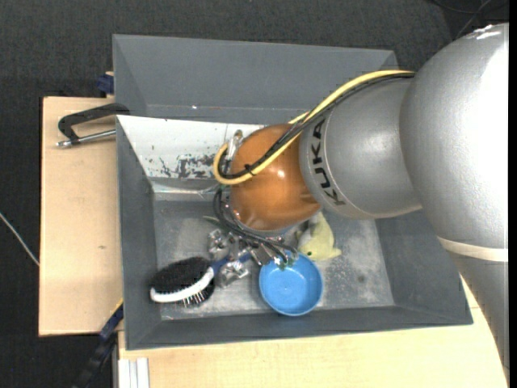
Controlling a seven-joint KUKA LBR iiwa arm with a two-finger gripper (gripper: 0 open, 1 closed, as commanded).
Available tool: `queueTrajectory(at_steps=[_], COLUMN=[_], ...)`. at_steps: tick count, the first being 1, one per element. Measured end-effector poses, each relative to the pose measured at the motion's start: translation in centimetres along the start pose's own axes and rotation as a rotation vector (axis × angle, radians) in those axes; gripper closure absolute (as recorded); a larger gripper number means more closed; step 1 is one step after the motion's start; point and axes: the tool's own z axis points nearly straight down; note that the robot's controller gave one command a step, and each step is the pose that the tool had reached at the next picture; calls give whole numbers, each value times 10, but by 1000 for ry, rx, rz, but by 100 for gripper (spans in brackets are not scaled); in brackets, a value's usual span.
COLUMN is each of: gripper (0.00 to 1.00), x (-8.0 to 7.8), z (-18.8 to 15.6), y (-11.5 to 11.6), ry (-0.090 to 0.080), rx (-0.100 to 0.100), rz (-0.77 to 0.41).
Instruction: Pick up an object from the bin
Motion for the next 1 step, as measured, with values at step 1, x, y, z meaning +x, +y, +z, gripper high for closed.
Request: queueTrajectory(at_steps=[1], gripper=[100], x=[27], z=[-159], y=[5], ry=[-3], rx=[2], rz=[-71])
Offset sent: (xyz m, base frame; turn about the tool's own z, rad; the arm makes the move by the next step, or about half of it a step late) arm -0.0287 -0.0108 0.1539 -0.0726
